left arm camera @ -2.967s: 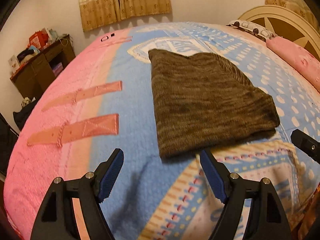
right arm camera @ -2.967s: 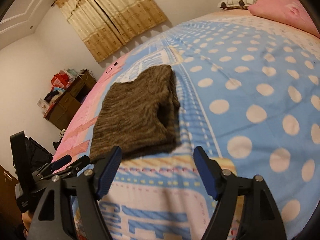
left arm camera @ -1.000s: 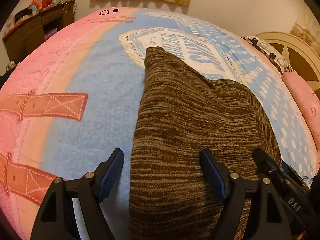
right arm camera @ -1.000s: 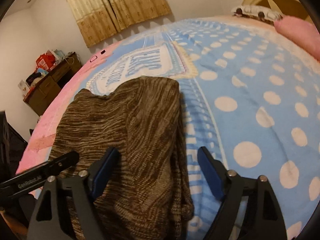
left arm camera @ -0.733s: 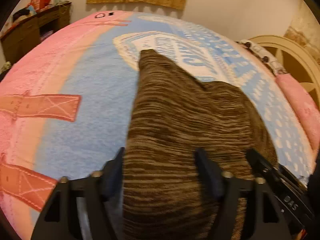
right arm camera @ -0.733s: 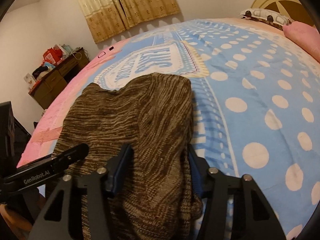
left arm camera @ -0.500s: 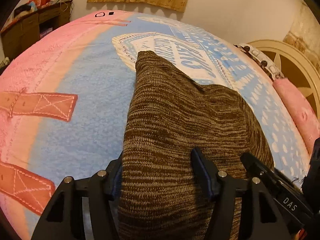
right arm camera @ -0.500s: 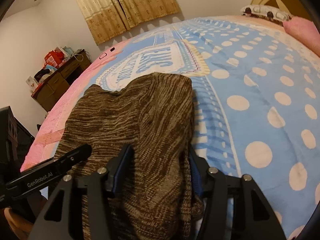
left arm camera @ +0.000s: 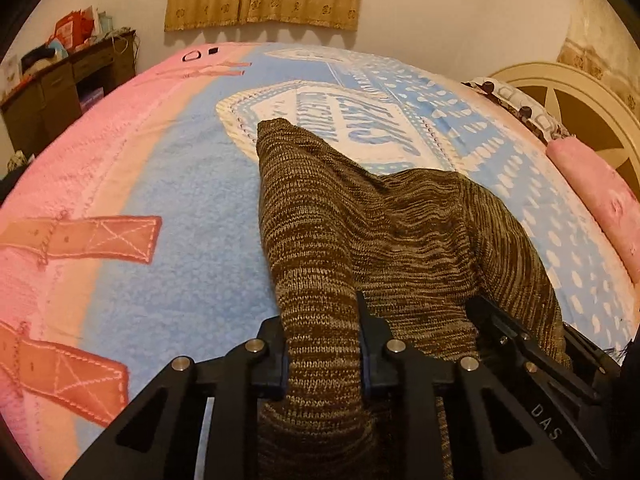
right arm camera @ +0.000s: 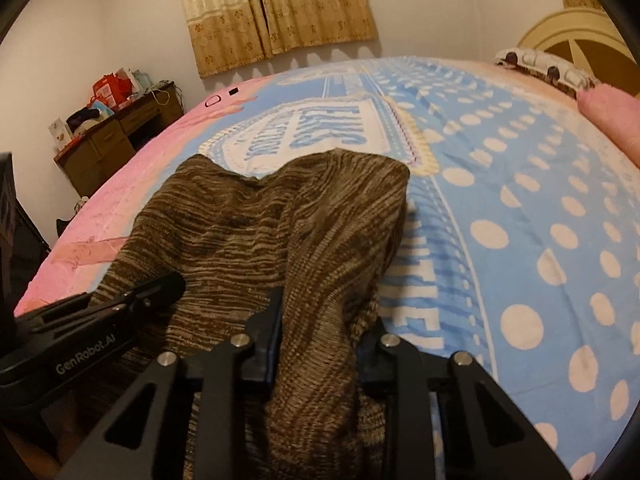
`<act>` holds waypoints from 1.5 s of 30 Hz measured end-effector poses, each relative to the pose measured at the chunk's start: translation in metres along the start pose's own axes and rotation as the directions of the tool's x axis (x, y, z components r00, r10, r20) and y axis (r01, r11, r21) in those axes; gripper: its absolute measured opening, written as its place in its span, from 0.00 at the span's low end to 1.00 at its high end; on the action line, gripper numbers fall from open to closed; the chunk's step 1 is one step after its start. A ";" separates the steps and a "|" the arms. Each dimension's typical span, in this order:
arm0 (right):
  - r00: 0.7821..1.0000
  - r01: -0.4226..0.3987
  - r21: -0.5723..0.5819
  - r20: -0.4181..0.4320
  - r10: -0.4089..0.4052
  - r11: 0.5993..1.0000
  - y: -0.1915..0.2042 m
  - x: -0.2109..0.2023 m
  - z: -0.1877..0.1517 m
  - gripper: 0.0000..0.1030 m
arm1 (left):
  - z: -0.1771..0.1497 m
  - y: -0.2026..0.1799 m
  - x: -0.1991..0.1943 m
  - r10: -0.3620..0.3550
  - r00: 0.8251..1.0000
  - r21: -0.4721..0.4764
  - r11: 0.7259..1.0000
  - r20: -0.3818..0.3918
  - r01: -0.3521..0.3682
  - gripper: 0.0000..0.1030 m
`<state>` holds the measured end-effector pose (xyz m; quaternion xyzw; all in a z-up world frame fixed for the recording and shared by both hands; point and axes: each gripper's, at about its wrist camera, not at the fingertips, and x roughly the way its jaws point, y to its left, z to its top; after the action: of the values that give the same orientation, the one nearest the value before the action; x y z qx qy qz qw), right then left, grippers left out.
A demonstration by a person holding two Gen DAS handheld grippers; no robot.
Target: Fold small clothes
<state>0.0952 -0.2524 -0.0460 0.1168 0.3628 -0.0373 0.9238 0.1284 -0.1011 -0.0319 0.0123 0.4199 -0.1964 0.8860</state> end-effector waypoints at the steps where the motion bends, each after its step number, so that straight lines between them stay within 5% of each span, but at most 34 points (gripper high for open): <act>1: 1.000 -0.007 0.017 0.007 0.007 1.000 -0.002 -0.002 0.001 0.28 | 0.000 -0.002 -0.004 0.005 1.000 0.013 1.000 0.004 -0.005 0.24; 11: 0.993 -0.028 -0.005 0.115 0.029 1.000 0.030 -0.061 -0.009 0.27 | -0.022 -0.004 -0.053 0.040 0.999 0.063 0.997 0.024 -0.041 0.24; 22: 0.989 -0.047 0.032 0.140 0.042 0.998 0.041 -0.103 -0.037 0.27 | -0.057 -0.012 -0.090 0.038 0.999 0.118 0.992 0.036 -0.042 0.24; 45: 0.984 -0.094 -0.091 0.145 0.107 0.991 0.099 -0.127 -0.056 0.27 | -0.084 0.042 -0.144 0.092 0.991 0.060 0.993 0.096 -0.098 0.24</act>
<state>-0.0195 -0.1444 0.0195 0.0930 0.2875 0.0160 0.9531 -0.0009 0.0022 0.0158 0.0516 0.3707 -0.1679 0.9120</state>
